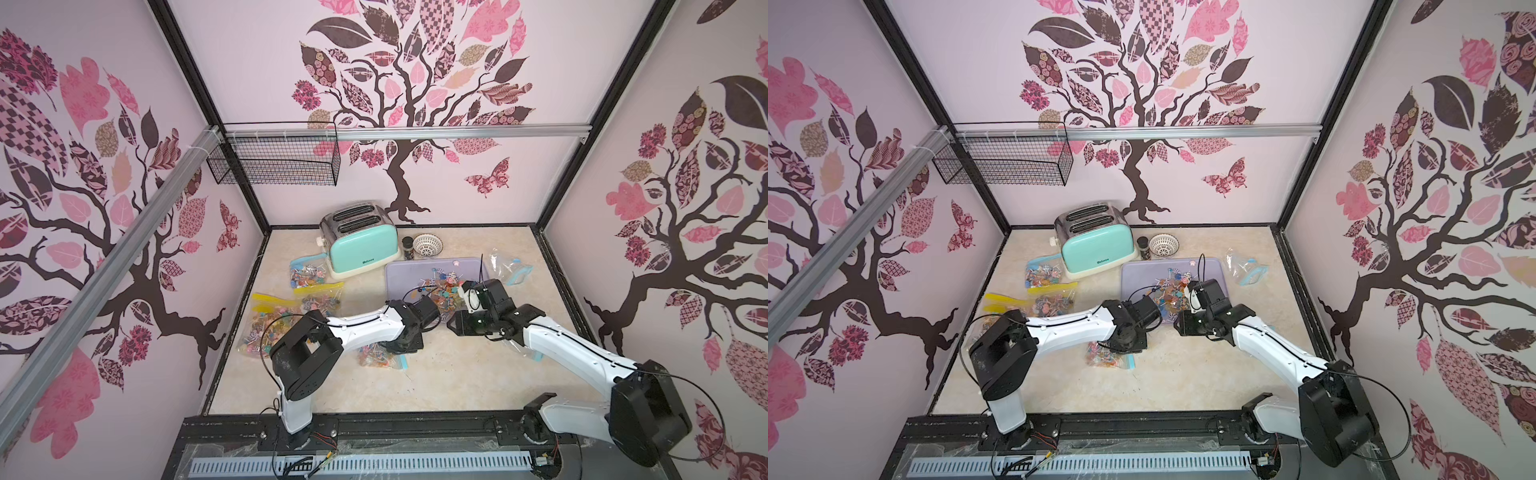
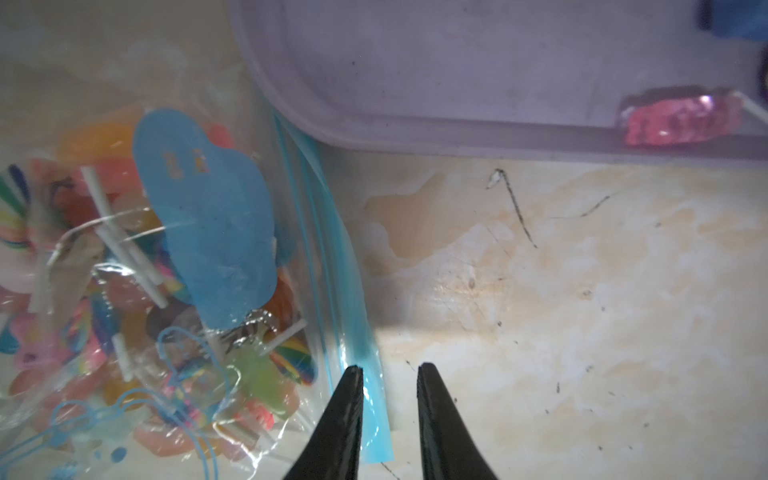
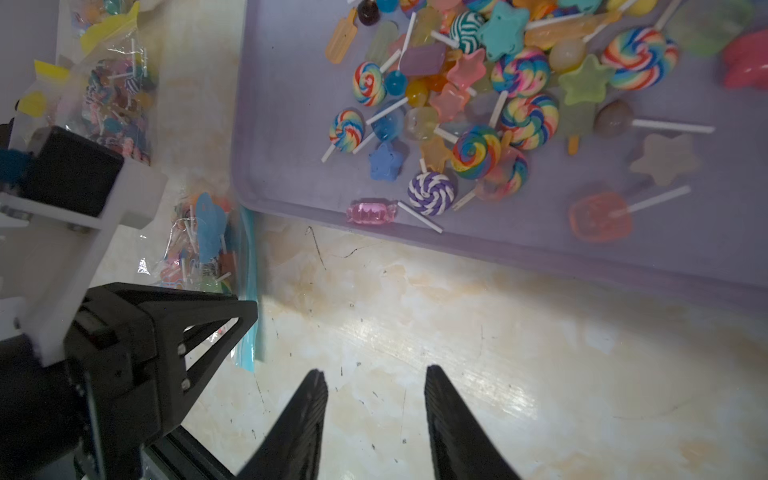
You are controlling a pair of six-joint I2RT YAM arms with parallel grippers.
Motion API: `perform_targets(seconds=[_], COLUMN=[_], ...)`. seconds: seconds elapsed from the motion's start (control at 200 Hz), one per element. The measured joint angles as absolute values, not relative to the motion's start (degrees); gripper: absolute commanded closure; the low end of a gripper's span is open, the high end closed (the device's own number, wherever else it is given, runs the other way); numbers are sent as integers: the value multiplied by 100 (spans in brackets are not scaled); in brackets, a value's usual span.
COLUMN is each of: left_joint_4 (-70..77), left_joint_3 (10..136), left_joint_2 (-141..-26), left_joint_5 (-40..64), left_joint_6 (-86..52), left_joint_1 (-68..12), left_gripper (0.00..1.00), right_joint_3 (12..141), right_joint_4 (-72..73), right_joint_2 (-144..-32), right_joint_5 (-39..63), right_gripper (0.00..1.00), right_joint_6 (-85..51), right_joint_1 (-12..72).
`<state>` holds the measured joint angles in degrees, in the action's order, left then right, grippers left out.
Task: Pour candies out of the ziploc bag
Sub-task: Open the ziploc bag at the center of the board.
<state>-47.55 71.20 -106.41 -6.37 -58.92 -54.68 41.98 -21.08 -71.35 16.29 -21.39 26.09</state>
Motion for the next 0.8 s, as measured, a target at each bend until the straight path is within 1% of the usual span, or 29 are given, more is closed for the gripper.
perform_targets(seconds=[0.345,0.6,0.8], left_joint_4=[-4928,-4921,-4908], left_joint_3=[7159,7157,7157], left_joint_2=[-10790,-10798,-10849], left_joint_5=[-880,-893,-893], left_joint_6=[-6058,-6071,-6069], left_joint_1=[-5468,-5468,-5465], left_gripper=[75,80,81], right_joint_3=[4110,4110,4110], right_joint_4=[-2038,-2034,-2034], right_joint_2=[-7133,-7133,-7133], right_joint_5=[1678,1682,1682], right_gripper=[57,57,57], right_joint_6=[-2056,-2053,-2053], right_joint_1=[2567,2567,2567])
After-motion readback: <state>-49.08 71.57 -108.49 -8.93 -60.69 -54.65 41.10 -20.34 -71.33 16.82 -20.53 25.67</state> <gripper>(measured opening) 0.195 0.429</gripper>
